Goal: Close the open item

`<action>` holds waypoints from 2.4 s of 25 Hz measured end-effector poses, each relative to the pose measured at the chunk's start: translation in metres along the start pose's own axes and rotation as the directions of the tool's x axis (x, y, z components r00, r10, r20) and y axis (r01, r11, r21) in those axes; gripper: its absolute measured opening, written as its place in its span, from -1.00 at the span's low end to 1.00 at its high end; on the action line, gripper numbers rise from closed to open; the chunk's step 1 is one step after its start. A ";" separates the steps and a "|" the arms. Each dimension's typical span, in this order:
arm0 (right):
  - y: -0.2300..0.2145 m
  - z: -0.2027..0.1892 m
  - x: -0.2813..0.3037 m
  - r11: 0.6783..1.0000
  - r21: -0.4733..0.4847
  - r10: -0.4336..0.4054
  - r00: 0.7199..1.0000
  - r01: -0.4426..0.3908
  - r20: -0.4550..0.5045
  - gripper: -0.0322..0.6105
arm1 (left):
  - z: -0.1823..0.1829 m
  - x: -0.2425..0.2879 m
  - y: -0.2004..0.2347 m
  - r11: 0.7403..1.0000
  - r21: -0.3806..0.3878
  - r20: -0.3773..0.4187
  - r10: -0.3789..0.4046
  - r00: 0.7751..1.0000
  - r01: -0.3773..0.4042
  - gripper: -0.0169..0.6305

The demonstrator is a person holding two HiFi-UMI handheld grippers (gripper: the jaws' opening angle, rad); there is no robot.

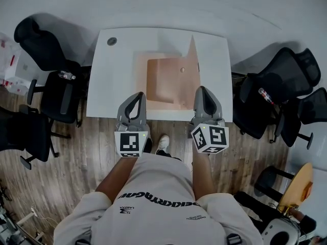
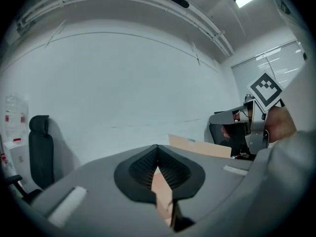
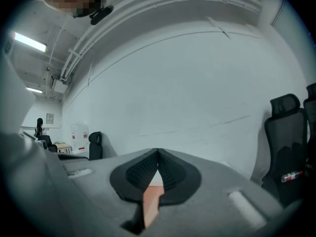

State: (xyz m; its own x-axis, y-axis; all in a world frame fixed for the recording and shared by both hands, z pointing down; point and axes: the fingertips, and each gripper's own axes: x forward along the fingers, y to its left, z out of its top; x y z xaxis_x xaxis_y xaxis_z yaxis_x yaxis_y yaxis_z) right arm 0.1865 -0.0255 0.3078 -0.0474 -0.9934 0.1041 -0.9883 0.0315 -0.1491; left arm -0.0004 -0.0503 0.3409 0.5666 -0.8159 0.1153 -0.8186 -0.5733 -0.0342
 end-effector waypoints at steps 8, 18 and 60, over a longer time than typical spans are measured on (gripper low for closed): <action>-0.031 -0.007 0.019 0.999 0.029 -0.024 0.995 0.027 -0.095 -0.90 | -0.008 0.016 0.012 1.000 0.002 -0.018 0.000 1.000 0.001 -0.94; -0.059 -0.036 0.040 0.999 0.040 -0.016 0.975 0.025 -0.224 -0.90 | -0.021 0.030 0.025 1.000 -0.001 -0.048 0.010 0.999 -0.010 -0.94; -0.071 -0.129 0.088 0.975 0.149 0.220 0.833 -0.166 -0.507 -0.90 | -0.077 0.069 0.051 0.996 -0.058 -0.194 0.050 0.980 -0.062 -0.94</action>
State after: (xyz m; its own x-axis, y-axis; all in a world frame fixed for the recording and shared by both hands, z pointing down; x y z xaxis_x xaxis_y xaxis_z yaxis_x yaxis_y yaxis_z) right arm 0.2340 -0.1006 0.4542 -0.3303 -0.7653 0.5524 -0.9338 0.1796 -0.3096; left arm -0.0106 -0.1300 0.4239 0.4962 -0.8132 0.3040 -0.8562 -0.5164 0.0161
